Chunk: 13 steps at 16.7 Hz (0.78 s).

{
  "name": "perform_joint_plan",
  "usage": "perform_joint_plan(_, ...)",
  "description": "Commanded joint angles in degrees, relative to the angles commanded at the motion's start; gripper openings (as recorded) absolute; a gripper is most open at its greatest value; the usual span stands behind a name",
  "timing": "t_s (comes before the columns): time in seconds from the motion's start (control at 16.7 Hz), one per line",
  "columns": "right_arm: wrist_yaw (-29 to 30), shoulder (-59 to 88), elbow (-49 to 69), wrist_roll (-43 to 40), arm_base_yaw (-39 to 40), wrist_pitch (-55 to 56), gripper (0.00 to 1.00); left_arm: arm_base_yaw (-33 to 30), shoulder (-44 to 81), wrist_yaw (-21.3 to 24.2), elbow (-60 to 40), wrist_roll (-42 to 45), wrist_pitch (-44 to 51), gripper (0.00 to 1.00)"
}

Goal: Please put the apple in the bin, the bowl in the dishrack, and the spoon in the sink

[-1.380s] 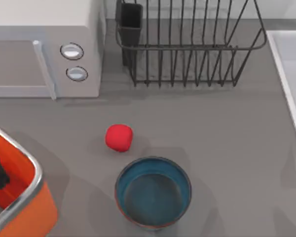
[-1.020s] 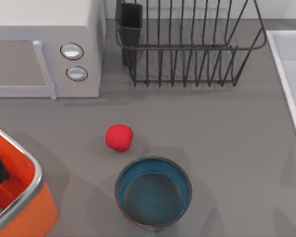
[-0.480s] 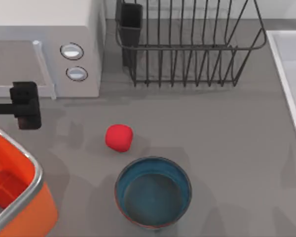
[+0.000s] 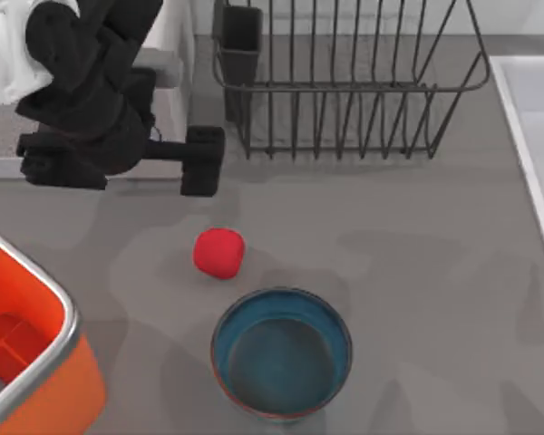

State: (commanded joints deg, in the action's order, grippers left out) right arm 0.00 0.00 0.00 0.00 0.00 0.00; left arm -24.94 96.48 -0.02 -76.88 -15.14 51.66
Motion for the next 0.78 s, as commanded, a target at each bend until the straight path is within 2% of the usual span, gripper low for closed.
perform_joint_plan(0.36, 0.0, 0.0, 0.0, 0.0, 0.0, 0.0, 1.0, -5.69, 21.35, 0.14, -16.96, -3.2, 11.34, 1.0)
perform_joint_plan(0.78, 0.0, 0.0, 0.0, 0.0, 0.0, 0.0, 1.0, -6.75, 25.57, 0.07, -20.3, -3.85, 13.64, 1.0)
